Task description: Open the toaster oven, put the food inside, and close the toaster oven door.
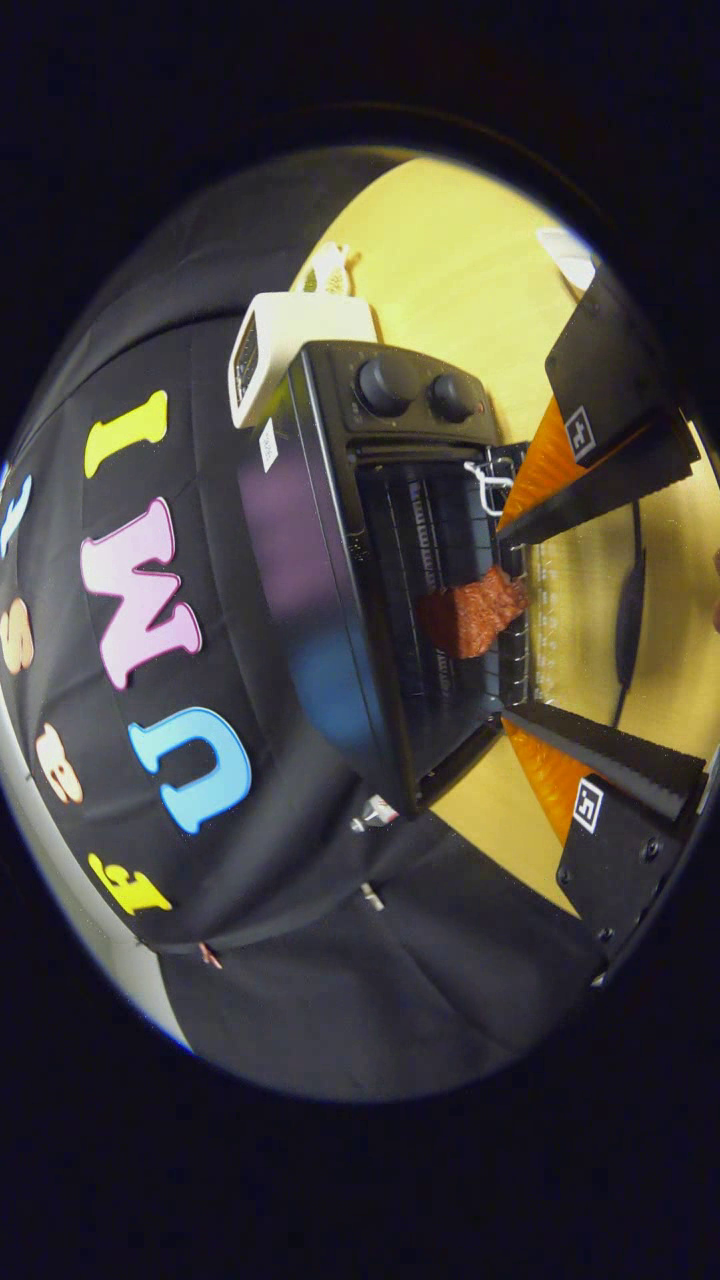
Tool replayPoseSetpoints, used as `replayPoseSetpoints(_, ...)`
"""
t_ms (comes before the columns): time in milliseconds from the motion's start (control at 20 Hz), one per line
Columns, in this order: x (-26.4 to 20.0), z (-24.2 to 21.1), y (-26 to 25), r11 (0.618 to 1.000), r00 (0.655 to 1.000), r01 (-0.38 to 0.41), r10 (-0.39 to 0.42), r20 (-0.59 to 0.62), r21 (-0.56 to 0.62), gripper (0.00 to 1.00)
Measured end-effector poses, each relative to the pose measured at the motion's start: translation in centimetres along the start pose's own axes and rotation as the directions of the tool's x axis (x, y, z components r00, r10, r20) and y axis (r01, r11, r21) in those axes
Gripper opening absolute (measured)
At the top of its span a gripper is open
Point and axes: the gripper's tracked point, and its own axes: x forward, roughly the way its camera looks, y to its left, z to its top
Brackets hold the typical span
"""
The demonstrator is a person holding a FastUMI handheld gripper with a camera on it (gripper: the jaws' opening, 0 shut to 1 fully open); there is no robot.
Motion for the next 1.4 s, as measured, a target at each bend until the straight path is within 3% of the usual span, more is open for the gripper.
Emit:
replayPoseSetpoints(400,-4.9,-3.3,-0.6,0.988,0.994,-0.004,-0.013,-0.109,-0.155,0.98)
replayPoseSetpoints(550,-5.1,-4.7,-0.2,0.991,0.991,0.023,-0.040,-0.126,-0.132,0.98)
replayPoseSetpoints(700,-5.2,-7.4,0.4,0.994,0.979,0.071,-0.086,-0.184,-0.087,0.98)
replayPoseSetpoints(1000,-3.8,-12.5,-0.6,0.964,0.930,0.252,-0.265,-0.254,-0.082,0.99)
replayPoseSetpoints(1400,-0.7,-14.5,-0.1,0.935,0.896,0.323,-0.352,-0.270,-0.149,0.99)
